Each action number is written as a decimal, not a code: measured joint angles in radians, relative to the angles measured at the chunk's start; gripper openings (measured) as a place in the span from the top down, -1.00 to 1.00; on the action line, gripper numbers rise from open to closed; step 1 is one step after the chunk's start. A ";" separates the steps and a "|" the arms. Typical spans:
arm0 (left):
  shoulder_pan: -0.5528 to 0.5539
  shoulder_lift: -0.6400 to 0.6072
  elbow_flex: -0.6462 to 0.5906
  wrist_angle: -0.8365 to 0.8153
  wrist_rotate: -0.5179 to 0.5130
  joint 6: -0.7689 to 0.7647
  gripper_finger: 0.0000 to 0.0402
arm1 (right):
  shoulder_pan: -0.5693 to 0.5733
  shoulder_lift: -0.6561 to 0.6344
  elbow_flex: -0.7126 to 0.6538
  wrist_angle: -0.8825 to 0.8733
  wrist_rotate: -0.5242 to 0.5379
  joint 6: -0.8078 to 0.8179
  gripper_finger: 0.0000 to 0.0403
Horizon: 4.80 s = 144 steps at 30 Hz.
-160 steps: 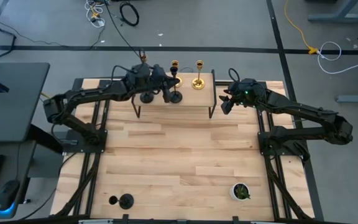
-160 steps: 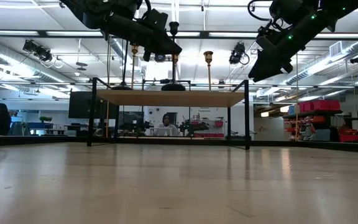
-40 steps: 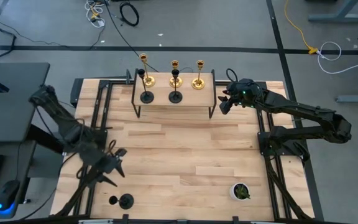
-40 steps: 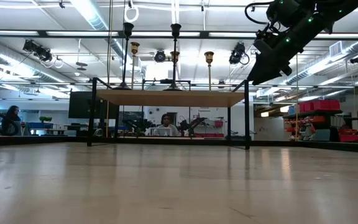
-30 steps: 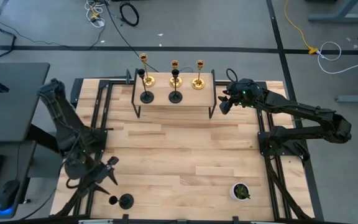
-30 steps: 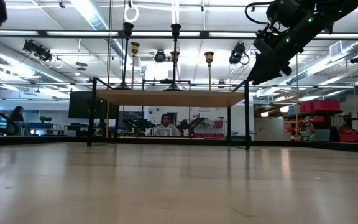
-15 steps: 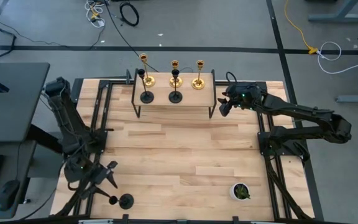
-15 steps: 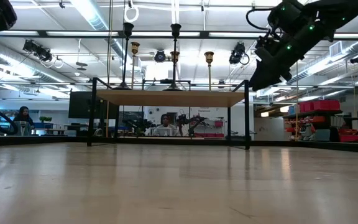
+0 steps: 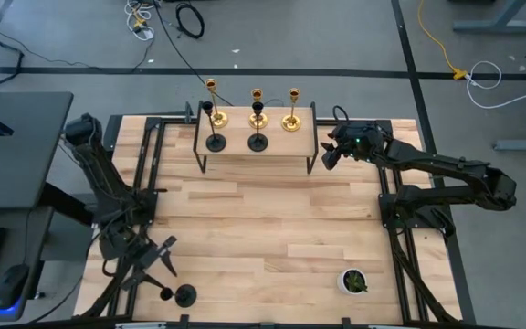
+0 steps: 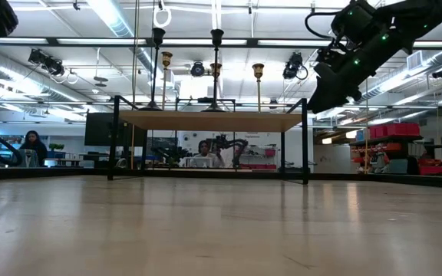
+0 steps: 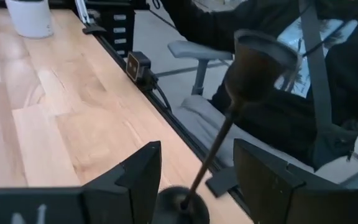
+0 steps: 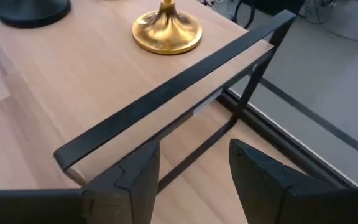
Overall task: Pick & Place candle stick holders
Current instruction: Put the black candle holder aligned with the other black candle holders on the shelf
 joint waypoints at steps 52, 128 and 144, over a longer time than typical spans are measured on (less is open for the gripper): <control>0.053 0.143 0.001 0.143 0.222 -0.006 0.03 | 0.033 -0.044 -0.001 -0.054 -0.231 -0.066 0.04; 0.801 0.107 0.240 0.041 0.229 0.240 0.97 | 0.383 -0.003 0.019 0.443 -0.648 0.087 0.04; 0.926 0.109 0.525 -0.248 0.240 0.294 0.97 | 0.639 0.446 0.060 1.023 -0.160 0.041 0.04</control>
